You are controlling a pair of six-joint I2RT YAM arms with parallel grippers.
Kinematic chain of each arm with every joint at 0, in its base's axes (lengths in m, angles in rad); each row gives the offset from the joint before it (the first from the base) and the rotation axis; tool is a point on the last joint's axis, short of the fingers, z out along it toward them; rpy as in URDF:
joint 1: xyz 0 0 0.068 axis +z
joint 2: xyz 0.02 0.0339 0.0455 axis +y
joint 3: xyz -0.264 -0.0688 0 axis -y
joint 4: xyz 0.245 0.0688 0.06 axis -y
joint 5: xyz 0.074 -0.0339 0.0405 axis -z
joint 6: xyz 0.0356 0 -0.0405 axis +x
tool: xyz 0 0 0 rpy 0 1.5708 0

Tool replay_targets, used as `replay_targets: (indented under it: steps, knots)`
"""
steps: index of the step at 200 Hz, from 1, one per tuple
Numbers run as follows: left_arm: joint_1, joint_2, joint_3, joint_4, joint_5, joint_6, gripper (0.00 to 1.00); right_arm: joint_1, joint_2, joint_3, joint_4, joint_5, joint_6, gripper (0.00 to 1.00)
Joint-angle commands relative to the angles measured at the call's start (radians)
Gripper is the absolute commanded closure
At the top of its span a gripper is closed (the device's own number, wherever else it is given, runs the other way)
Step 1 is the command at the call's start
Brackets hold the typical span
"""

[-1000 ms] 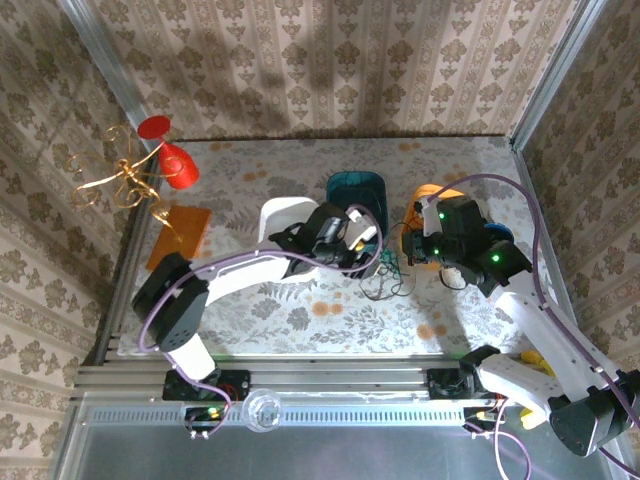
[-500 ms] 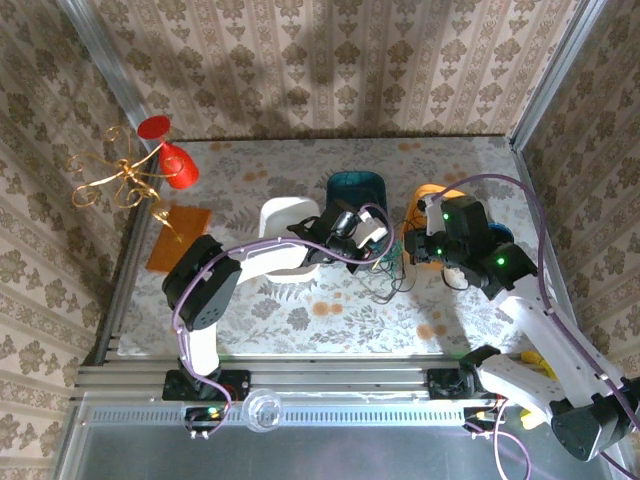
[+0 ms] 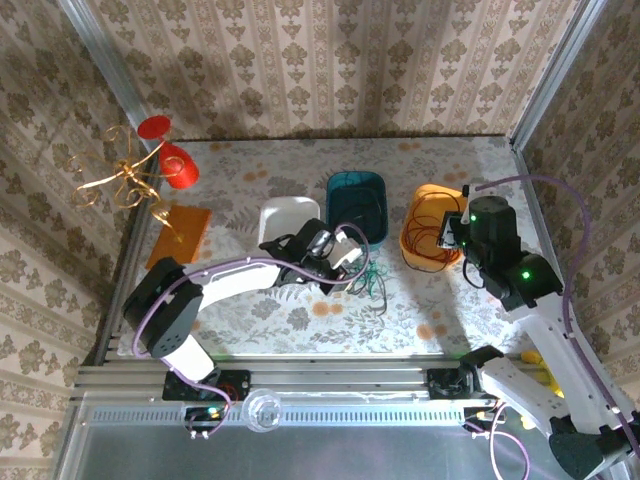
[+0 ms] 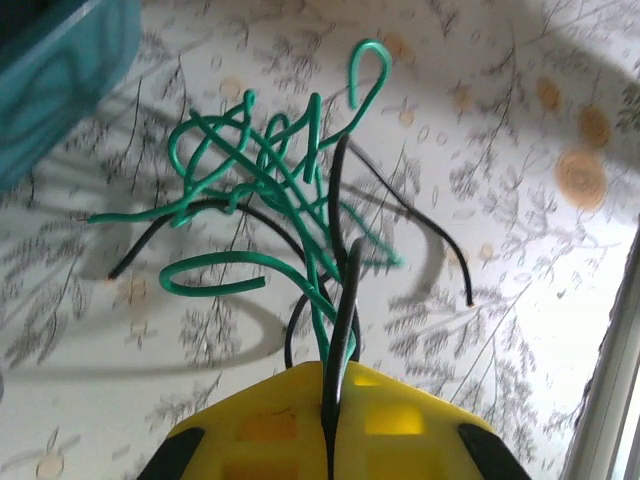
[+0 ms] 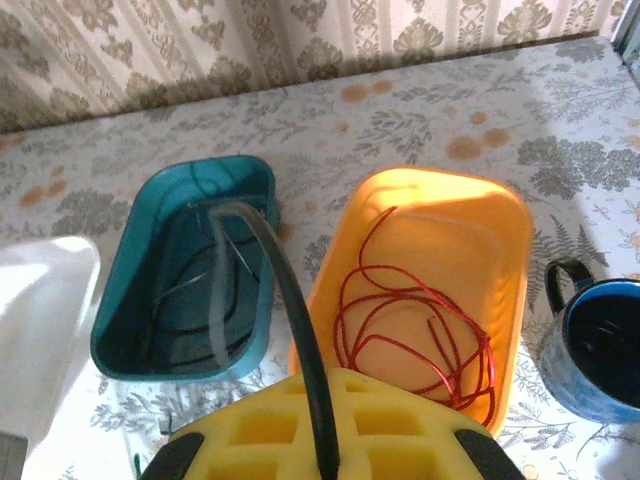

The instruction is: Untangle the cables

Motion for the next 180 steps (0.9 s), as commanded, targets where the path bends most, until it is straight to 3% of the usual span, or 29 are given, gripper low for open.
replay_targets:
  steps: [1,25,48,113,146,180]
  knots:
    - [0.011,-0.025,-0.037,-0.024,-0.055,0.005,0.98,-0.006,-0.024,0.015,0.151,-0.151,0.018,1.00]
    - [0.019,-0.027,-0.055,0.018,-0.078,-0.022,0.98,-0.006,0.022,0.071,0.245,-0.298,0.074,1.00]
    - [0.043,-0.029,-0.074,0.070,-0.077,-0.058,0.98,0.006,0.100,0.150,0.295,-0.352,0.096,1.00]
    - [0.058,-0.059,-0.132,0.147,-0.080,-0.123,0.98,0.029,0.393,0.351,0.389,-0.312,0.063,1.00]
    - [0.058,-0.075,-0.149,0.155,-0.084,-0.137,0.98,0.029,0.501,0.473,0.351,-0.321,0.071,1.00]
    - [0.057,-0.083,-0.156,0.151,-0.087,-0.134,0.98,0.043,0.520,0.369,0.380,-0.323,0.125,1.00]
